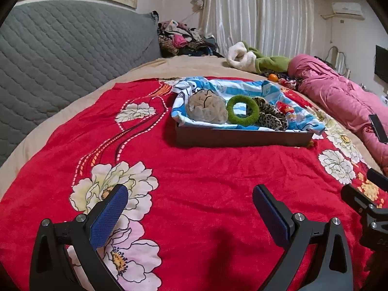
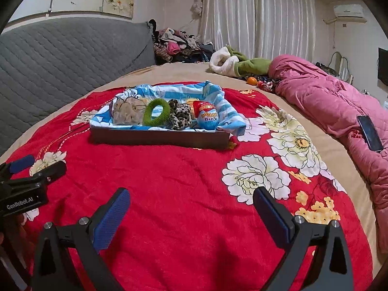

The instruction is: Organize objects

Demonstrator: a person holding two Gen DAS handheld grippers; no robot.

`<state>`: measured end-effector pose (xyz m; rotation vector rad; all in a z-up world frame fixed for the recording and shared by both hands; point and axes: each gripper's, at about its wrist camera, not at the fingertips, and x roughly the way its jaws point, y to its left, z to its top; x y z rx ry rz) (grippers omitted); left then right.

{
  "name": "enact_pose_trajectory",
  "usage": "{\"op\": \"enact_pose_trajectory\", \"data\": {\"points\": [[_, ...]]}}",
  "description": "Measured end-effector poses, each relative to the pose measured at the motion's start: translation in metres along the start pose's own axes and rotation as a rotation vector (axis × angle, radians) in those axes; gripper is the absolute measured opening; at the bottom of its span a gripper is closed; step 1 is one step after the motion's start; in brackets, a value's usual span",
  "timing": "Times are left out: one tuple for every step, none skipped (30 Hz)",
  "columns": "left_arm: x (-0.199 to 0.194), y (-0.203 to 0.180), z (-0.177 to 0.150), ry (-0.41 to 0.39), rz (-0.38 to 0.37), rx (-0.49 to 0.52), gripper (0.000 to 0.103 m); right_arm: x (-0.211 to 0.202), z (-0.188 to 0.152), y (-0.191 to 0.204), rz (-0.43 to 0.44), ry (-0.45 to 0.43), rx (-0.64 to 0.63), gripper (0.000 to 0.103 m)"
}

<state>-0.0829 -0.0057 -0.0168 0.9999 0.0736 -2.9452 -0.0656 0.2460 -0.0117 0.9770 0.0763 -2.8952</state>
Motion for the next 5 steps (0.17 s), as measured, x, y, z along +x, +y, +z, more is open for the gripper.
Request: {"op": "enact_pose_trajectory", "data": {"points": [[0.0006, 0.0, -0.0005, -0.001, -0.005, -0.002, 0.102, 0.0006, -0.0008, -0.0004, 0.0, 0.001, 0.003, 0.102], [0.0013, 0.0, -0.0009, 0.0, -0.002, -0.004, 0.102, 0.0018, -0.0019, -0.0006, 0.0, 0.003, 0.005, 0.102], [0.0019, 0.0003, -0.0013, 0.001, -0.004, -0.005, 0.102, 0.0028, -0.0027, -0.0011, 0.0, 0.005, 0.006, 0.102], [0.0028, 0.0002, -0.0018, 0.004, -0.003, -0.004, 0.102, 0.0036, -0.0033, -0.0013, 0.0, 0.008, 0.006, 0.102], [0.0035, 0.0003, -0.0022, 0.008, 0.003, -0.004, 0.102, 0.0041, -0.004, -0.0013, 0.0, 0.01, 0.006, 0.102]]}}
